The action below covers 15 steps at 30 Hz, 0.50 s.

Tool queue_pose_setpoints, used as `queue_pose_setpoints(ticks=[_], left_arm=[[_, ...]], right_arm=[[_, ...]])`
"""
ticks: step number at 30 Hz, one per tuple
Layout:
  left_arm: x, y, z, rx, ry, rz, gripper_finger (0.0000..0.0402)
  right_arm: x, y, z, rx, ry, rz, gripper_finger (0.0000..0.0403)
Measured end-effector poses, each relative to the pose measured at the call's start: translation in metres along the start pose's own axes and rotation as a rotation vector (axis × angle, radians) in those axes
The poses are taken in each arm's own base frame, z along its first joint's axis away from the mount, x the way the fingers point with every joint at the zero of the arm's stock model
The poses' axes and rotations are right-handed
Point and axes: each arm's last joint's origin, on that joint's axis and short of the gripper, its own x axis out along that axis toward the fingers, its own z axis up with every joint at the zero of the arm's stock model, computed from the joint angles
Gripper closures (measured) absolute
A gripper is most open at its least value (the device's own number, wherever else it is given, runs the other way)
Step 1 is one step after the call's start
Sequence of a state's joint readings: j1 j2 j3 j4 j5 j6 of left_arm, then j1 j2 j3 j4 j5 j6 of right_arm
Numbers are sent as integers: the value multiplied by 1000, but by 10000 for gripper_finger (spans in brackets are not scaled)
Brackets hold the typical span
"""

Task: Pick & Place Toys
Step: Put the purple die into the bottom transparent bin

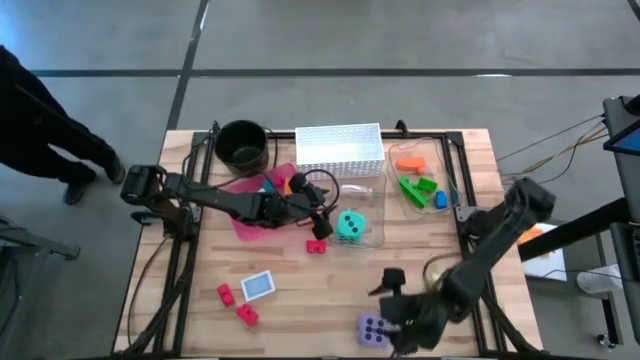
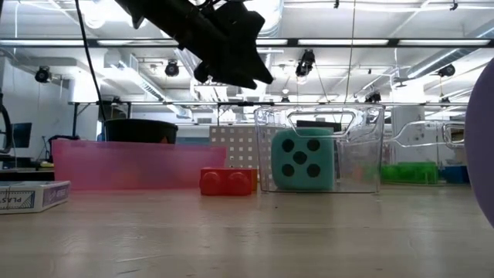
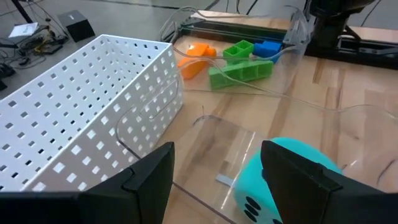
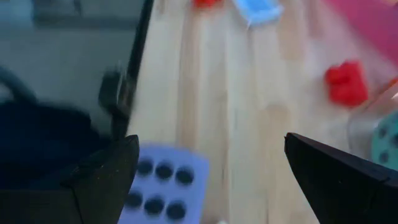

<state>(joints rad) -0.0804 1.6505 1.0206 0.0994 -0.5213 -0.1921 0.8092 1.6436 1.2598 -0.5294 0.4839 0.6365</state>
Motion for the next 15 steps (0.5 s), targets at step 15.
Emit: queue_pose_setpoints(ticks=[15], left_arm=[[-12, -21, -4, 30, -6, -62, 159]], right_arm=[[71, 58, 8, 115, 369, -173, 5]])
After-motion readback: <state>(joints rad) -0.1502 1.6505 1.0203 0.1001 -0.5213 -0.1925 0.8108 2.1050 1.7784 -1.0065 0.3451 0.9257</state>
